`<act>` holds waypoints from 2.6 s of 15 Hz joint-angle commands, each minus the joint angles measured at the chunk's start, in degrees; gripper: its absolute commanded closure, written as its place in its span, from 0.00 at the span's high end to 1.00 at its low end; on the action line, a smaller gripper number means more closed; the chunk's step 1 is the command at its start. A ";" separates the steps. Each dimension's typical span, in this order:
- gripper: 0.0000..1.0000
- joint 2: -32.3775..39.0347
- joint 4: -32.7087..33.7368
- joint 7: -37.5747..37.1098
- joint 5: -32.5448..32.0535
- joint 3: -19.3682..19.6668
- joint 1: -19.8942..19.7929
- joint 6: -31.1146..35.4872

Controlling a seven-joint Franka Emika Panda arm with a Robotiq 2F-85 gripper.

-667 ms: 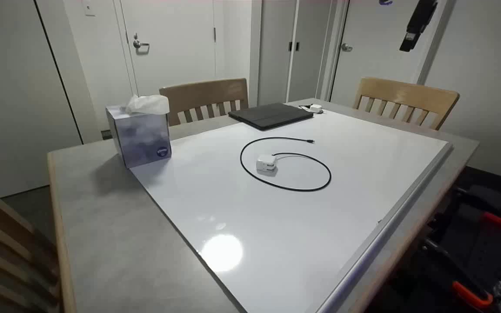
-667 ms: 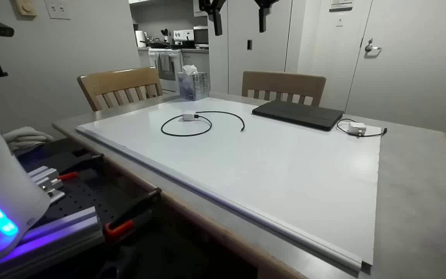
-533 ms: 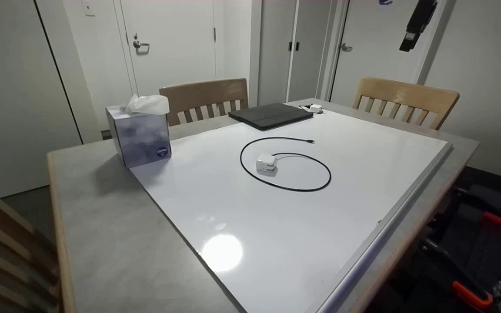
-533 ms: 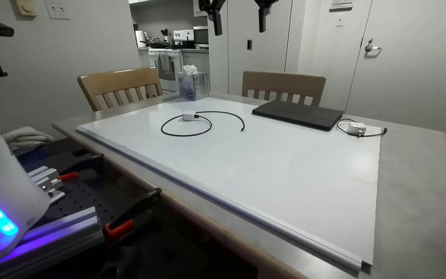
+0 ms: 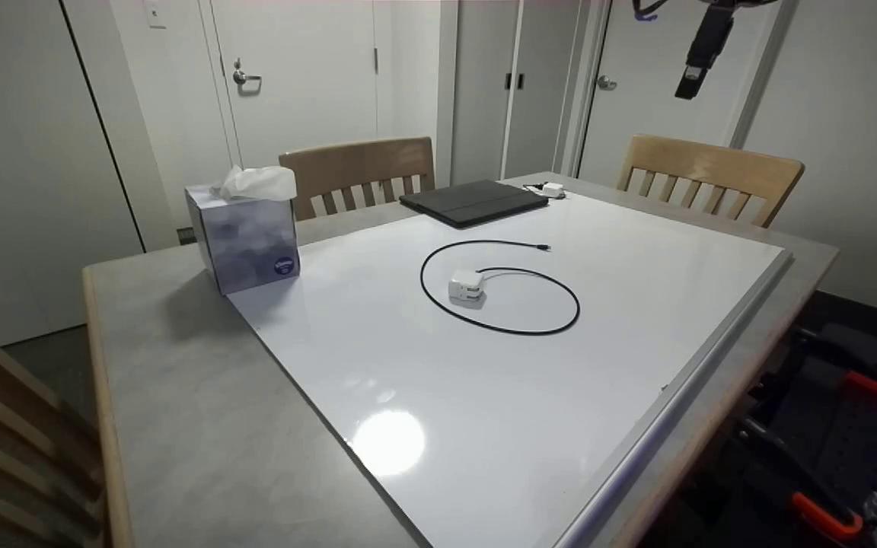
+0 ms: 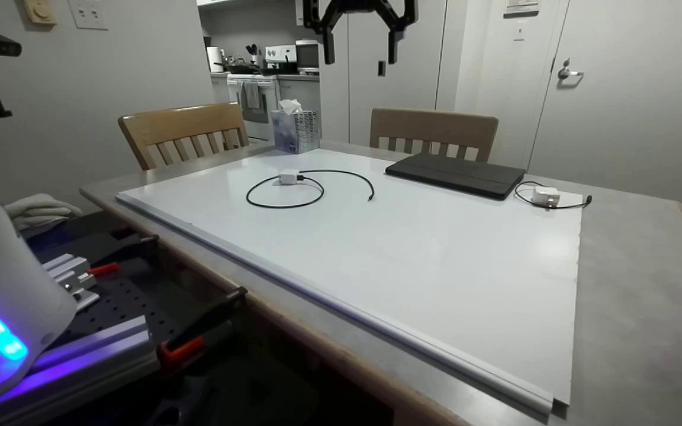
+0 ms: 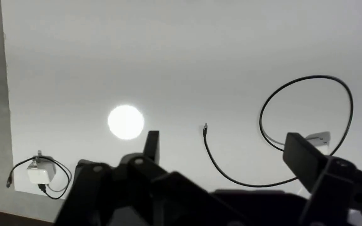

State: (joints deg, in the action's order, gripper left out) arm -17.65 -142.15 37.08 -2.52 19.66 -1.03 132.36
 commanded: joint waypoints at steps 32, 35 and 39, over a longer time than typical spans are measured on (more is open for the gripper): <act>1.00 30.26 9.62 35.85 -2.68 -13.12 -5.00 9.67; 1.00 30.25 9.76 36.00 -2.71 -13.18 -4.99 9.70; 1.00 31.73 7.88 42.70 -3.63 -14.71 -5.89 12.59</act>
State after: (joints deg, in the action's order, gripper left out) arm 12.83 -132.81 74.00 -5.49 7.53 -4.39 142.19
